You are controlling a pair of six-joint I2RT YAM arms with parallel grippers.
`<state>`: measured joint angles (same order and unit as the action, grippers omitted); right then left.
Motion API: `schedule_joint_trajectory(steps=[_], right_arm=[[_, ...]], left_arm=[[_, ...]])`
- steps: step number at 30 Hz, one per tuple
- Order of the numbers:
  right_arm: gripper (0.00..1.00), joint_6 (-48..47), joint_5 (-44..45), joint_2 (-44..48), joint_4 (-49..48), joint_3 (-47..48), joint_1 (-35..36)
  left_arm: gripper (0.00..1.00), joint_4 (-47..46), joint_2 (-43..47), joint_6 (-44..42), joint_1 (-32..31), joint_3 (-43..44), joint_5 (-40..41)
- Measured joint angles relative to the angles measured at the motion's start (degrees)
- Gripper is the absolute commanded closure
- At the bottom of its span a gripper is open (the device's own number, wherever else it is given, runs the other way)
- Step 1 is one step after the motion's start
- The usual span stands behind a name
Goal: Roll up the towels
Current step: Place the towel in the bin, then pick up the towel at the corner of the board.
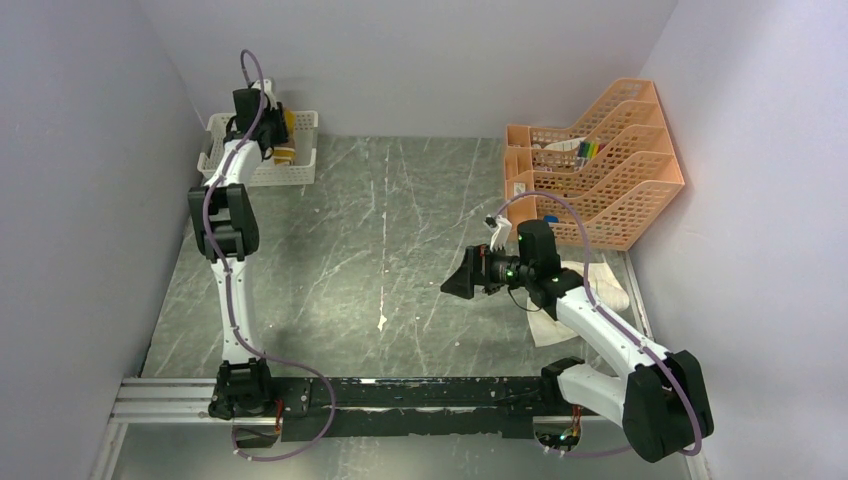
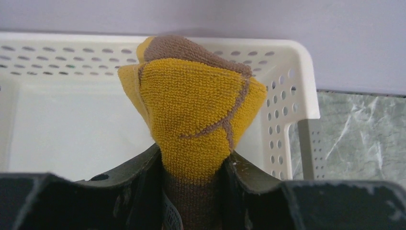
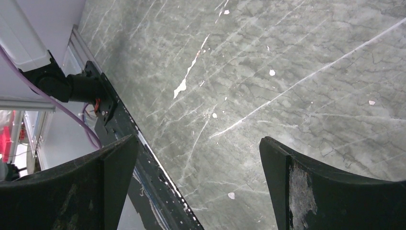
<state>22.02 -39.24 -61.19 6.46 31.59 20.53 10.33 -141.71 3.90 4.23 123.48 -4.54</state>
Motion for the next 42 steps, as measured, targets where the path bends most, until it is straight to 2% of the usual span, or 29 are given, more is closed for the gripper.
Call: schedule_joint_trajectory(steps=[11, 12, 15, 18, 26, 29, 33, 38, 40, 42], right_arm=[[0.0, 0.0, -0.1, -1.6, 0.2, 0.0, 0.0], [0.0, 0.0, -0.1, -1.7, 0.3, 0.0, 0.0], [0.0, -0.1, 0.0, -1.9, 0.3, 0.0, 0.0], [0.0, -0.1, 0.3, -1.8, 0.3, 0.0, 0.0], [0.0, 0.0, 6.0, 1.1, 1.2, 0.2, 0.0], [0.0, 1.4, 11.4, 3.5, 1.2, 0.7, -0.2], [0.0, 4.3, 25.6, 9.2, 2.3, 1.9, -1.1], [0.0, 7.2, 43.2, 9.8, 6.8, 7.3, -3.3], [0.0, 8.3, 47.4, 7.1, 9.5, 9.9, -5.0], [0.0, 9.2, 50.2, 4.0, 12.3, 11.4, -7.2]], left_arm=[[0.39, 0.5, -3.3, -0.6, -3.1, 2.6, -3.4], [0.36, 0.8, -3.6, -0.7, -3.7, 2.6, -3.5], [0.19, 2.0, -3.9, -0.8, -4.9, 2.7, -3.6], [0.1, 3.3, -4.0, -0.7, -5.3, 3.5, -3.2], [0.07, 6.5, -4.0, -2.5, -5.0, 4.6, 1.4], [0.07, 8.5, -3.1, -3.5, -4.7, 4.6, 2.8], [0.07, 10.9, 1.4, -4.6, -4.6, 4.4, 4.2], [0.06, 10.8, 14.8, -4.1, -4.3, 3.1, 3.3], [0.06, 9.9, 21.7, -3.4, -4.3, 1.4, 1.6], [0.0, 8.0, 29.8, -2.4, -4.2, -2.7, -0.6]])
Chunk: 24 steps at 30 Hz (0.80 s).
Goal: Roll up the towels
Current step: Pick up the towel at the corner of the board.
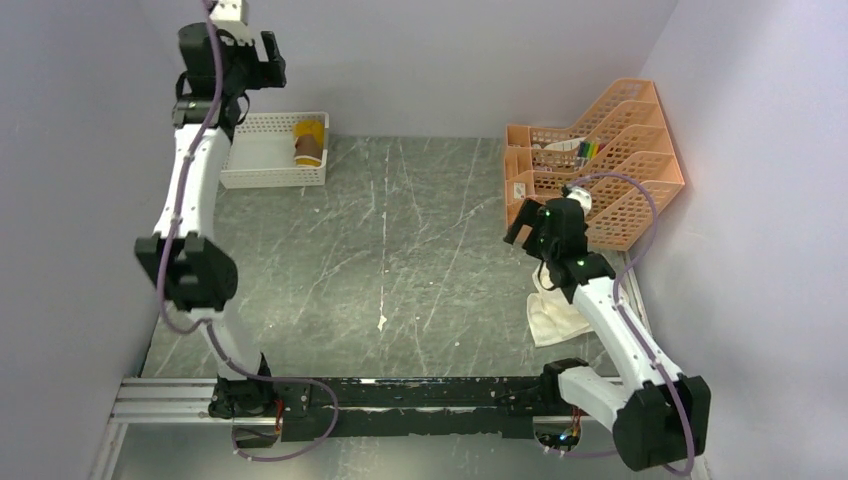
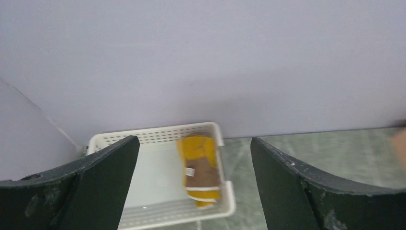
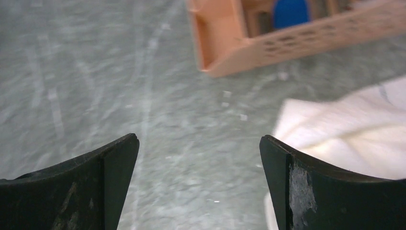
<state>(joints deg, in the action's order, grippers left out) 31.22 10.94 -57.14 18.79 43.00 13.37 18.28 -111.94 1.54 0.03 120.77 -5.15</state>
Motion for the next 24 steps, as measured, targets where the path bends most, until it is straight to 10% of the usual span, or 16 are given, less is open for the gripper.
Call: schedule_joint_trajectory(steps=[16, 24], right_arm=[[0.19, 2.3, 4.4, -18.4, 3.5, -0.1, -10.3], [0.73, 4.8, 2.0, -20.5, 0.7, -4.4, -9.9]], left_arm=[[0.0, 1.9, 31.1, 4.8, -4.2, -47.7, -11.6], [0.0, 4.5, 47.2, 4.9, -4.2, -57.3, -13.2]])
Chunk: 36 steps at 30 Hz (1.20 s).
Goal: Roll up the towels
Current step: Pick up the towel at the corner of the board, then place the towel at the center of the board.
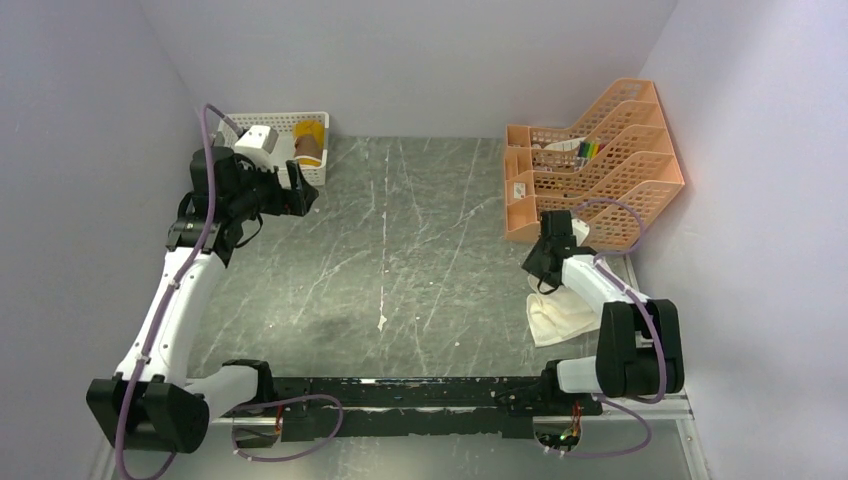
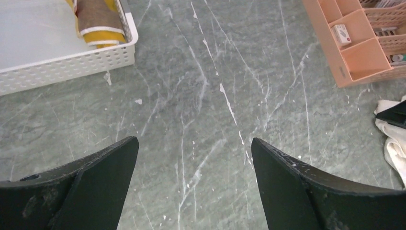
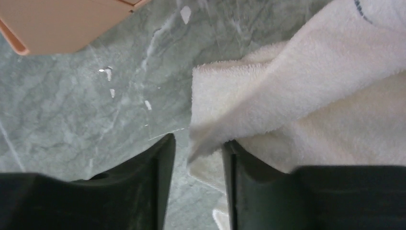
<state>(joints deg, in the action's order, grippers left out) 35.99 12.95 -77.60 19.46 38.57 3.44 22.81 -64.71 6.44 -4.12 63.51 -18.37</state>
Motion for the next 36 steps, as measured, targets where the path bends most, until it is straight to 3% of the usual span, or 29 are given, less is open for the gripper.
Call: schedule_joint_trajectory(steps=[1, 2, 7, 10, 11, 15, 19, 23, 25, 27, 30, 31, 34, 35, 36], right_arm=[[0.91, 0.2, -0.1, 0.1, 0.0, -0.2, 0.3], [1.0, 0.3, -0.3, 0.3, -0.1, -0.3, 0.6], [1.0, 1.9, 0.6, 3.1, -1.1, -0.2, 5.7], [1.0, 3.3, 3.8, 4.5, -1.0, 1.8, 13.4], [1.0, 3.8, 5.2, 3.9, -0.9, 4.0, 19.5], [1.0, 2.6, 10.5, -5.7, -0.4, 24.2, 37.2], [1.0, -2.4, 12.4, -18.1, -2.5, 50.1, 47.7], [1.0, -6.8, 11.3, -25.4, -3.5, 70.6, 50.8], [1.0, -8.7, 11.3, -25.6, -3.8, 75.0, 50.5], [1.0, -10.3, 11.5, -23.6, -4.6, 75.3, 49.5], [0.98, -11.0, 10.4, -16.4, -6.4, 67.1, 46.3], [0.86, -10.8, 9.7, -12.7, -6.9, 62.0, 44.3], [0.27, -9.2, 8.5, -2.3, -7.3, 46.7, 36.9], [0.15, -9.0, 8.7, 1.3, -7.9, 40.9, 34.7], [0.1, -8.9, 9.1, 4.7, -7.4, 35.0, 33.4]], left_arm=[[0.0, 0.3, 0.8, 0.0, 0.0, -0.5, -0.1], [0.0, 0.8, 1.2, 0.0, 0.0, -0.9, -0.3], [0.0, 4.0, 1.4, -0.2, 0.0, -2.9, -0.4], [0.0, 6.3, 2.5, -0.3, 0.3, -3.0, 0.2], [0.0, 6.9, 3.1, -0.3, 0.7, -2.9, 0.2], [0.0, 8.6, 4.1, 1.6, 6.1, -0.3, -0.3], [0.01, 9.5, 4.5, 4.8, 13.8, 4.6, -1.0], [0.01, 11.6, 5.4, 6.4, 17.7, 11.7, -1.2], [0.01, 12.3, 5.6, 6.5, 18.3, 16.3, -1.2], [0.01, 12.5, 6.2, 6.6, 18.3, 19.3, -1.2], [0.01, 12.6, 6.9, 7.3, 18.3, 20.4, -1.8], [0.01, 12.7, 7.0, 7.6, 18.3, 20.3, -2.3], [0.01, 12.2, 7.3, 8.6, 18.3, 18.3, -4.4], [0.01, 11.8, 7.5, 8.9, 18.3, 16.5, -5.3], [0.01, 11.6, 7.4, 9.0, 18.3, 14.9, -5.9]])
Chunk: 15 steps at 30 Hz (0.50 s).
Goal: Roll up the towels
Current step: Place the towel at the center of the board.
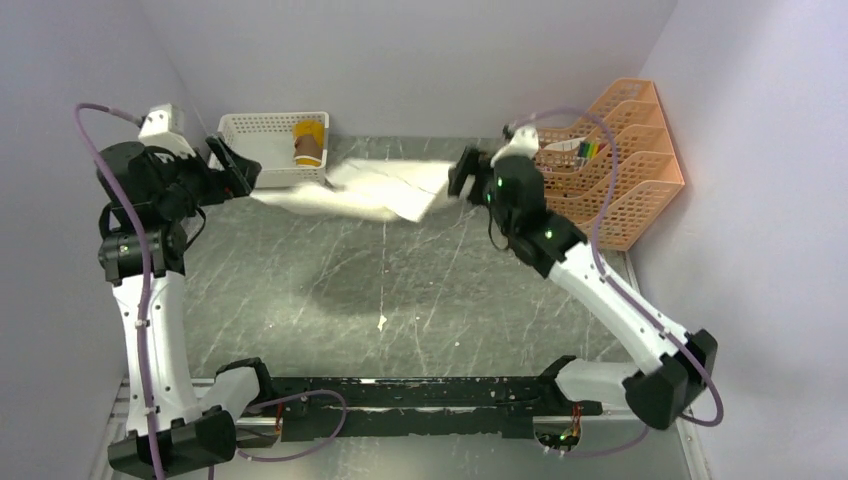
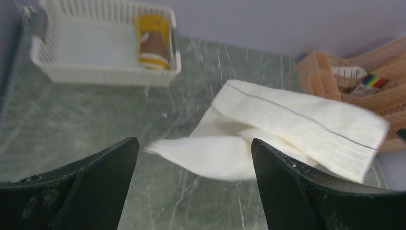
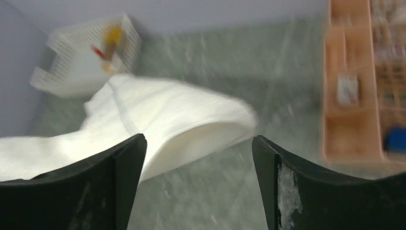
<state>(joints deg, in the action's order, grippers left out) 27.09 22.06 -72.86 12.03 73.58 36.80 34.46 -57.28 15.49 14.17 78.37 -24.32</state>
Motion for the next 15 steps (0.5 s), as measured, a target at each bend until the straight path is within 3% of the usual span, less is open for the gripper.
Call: schedule_joint_trajectory(steps=[6, 11, 15], right_arm=[[0.07, -1.8, 0.7, 9.5, 6.7, -21.8, 0.4], [0.09, -7.0, -3.0, 10.1, 6.8, -24.0, 0.3], [0.11, -12.7, -5.9, 0.6, 7.6, -17.9, 0.3]], left_arm=[[0.01, 0.3, -0.2, 0.0, 0.0, -12.3, -2.1], [0.08, -0.9, -0.2, 0.2, -0.1, -21.8, -4.9], [0.08, -2.5, -2.0, 0.8, -6.4, -28.8, -2.5]])
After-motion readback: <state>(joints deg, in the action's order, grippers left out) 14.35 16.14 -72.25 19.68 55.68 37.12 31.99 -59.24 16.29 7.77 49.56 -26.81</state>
